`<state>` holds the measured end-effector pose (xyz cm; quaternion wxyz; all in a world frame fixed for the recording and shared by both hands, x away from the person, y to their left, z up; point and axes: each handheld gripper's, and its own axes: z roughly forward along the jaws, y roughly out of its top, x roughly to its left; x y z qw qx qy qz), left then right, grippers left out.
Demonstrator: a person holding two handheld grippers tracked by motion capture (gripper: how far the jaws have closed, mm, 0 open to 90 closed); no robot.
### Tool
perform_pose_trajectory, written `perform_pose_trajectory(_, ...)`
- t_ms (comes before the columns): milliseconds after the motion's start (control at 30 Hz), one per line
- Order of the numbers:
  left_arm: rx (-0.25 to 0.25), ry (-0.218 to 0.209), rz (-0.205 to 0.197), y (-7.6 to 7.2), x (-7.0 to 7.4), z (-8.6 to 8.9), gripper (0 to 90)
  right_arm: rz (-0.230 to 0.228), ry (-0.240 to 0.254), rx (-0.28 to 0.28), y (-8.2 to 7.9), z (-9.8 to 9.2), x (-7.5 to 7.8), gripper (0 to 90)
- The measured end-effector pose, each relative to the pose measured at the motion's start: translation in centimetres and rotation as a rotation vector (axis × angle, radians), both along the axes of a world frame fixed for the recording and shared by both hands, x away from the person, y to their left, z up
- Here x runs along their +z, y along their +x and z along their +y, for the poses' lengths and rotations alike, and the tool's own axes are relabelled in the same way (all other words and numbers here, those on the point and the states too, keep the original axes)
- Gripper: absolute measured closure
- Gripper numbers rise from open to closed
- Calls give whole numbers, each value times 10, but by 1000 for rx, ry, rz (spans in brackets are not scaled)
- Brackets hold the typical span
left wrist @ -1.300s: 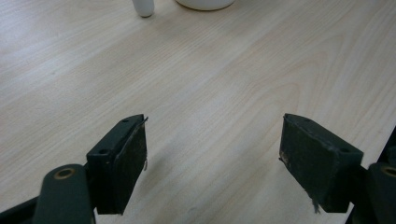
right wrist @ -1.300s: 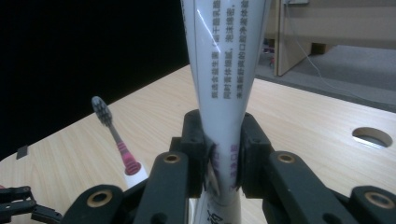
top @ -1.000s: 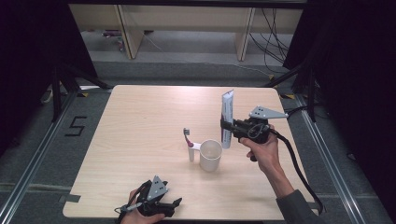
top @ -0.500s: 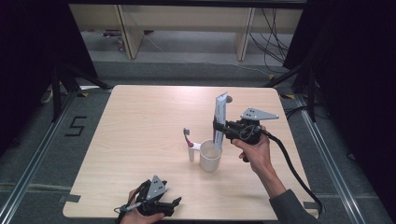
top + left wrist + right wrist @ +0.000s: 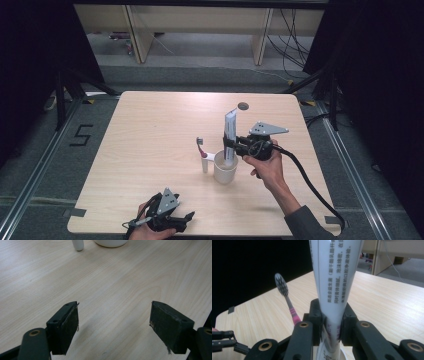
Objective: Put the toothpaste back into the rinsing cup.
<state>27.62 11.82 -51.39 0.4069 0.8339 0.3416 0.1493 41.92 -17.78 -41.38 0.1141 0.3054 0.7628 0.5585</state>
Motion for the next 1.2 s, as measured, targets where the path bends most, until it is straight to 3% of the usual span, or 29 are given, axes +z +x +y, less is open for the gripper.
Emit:
perform_pose_trajectory(33, -2, 2, 0, 0, 0, 0, 229, 36, 13, -6, -2, 2, -2, 762)
perform_pose_trajectory(67, -5, 11, -1, 0, 0, 1, 229, 7, -4, -3, 0, 1, -4, 762)
perform_pose_trajectory(267, -6, 2, 3, 0, 0, 0, 229, 53, -29, 1, -4, 1, -14, 761)
perform_pose_trajectory(333, -3, 2, 4, 0, 0, 0, 229, 35, -40, 5, -4, 2, -17, 761)
perform_pose_trajectory(433, -8, 3, 2, 0, -1, 0, 229, 63, -47, -2, -6, 3, -21, 761)
perform_pose_trajectory(467, -6, 2, 2, 0, -1, 0, 229, 39, -56, 11, -5, 3, -23, 761)
perform_pose_trajectory(600, -12, 15, 5, 0, 0, 1, 229, 70, -72, 11, -8, 6, -29, 759)
perform_pose_trajectory(633, -7, 1, 2, 0, 0, 0, 229, 72, -78, 5, -8, 6, -30, 759)
perform_pose_trajectory(667, -5, 3, 4, 0, 0, 0, 229, 48, -87, 13, -7, 6, -31, 759)
perform_pose_trajectory(700, -5, 1, 3, 0, -1, 0, 229, 65, -81, 17, -8, 6, -32, 759)
perform_pose_trajectory(767, -7, 2, 2, 0, -1, 0, 229, 53, -100, 14, -8, 8, -34, 758)
perform_pose_trajectory(833, -5, 2, 4, 0, 0, 0, 229, 92, -94, 21, -11, 10, -35, 758)
perform_pose_trajectory(867, -5, 1, 4, 0, -1, 0, 229, 41, -124, 25, -8, 9, -36, 758)
perform_pose_trajectory(967, -8, 5, 5, 0, 0, 0, 229, 60, -138, 33, -9, 11, -38, 757)
perform_pose_trajectory(1000, -8, 4, 4, 0, 0, 0, 229, 43, -153, 23, -9, 10, -39, 757)
perform_pose_trajectory(1033, -6, 2, 5, 0, 0, -1, 229, 64, -136, 20, -10, 12, -40, 757)
perform_pose_trajectory(1100, -7, 4, 5, 0, 0, 0, 229, 91, -154, 18, -12, 12, -40, 755)
perform_pose_trajectory(1133, -9, 5, 6, 0, 0, 0, 229, 52, -159, 37, -9, 12, -42, 754)
perform_pose_trajectory(1200, -9, 3, 4, 0, -1, -1, 229, 89, -160, 29, -12, 13, -42, 752)
